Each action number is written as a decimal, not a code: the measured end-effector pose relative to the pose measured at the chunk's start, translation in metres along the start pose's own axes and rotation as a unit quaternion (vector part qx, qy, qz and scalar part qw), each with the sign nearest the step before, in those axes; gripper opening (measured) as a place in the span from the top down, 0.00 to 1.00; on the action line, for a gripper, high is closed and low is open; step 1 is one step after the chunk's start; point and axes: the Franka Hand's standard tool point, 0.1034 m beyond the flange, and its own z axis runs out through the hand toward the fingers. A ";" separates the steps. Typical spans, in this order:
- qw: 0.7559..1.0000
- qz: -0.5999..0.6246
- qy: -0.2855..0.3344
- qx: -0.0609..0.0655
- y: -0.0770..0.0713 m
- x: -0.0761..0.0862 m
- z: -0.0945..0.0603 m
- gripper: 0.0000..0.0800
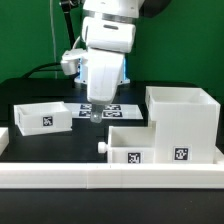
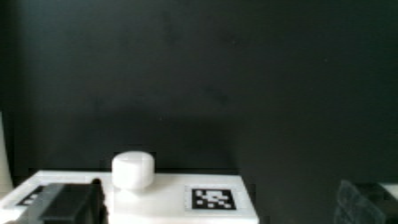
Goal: Assemble drawer
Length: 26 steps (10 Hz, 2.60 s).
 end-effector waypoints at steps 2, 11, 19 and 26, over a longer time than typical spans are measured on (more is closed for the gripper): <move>1.000 -0.009 0.008 0.003 -0.001 -0.008 0.002 0.19; 0.989 -0.018 0.146 0.026 0.002 -0.022 0.047 0.19; 0.988 0.040 0.147 0.034 0.024 0.017 0.042 0.19; 0.988 0.008 0.151 0.022 0.041 0.014 0.038 0.19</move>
Offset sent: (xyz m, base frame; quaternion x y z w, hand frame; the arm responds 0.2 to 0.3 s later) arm 0.0189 0.0002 -0.0275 0.0039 0.2181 -0.0332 0.9753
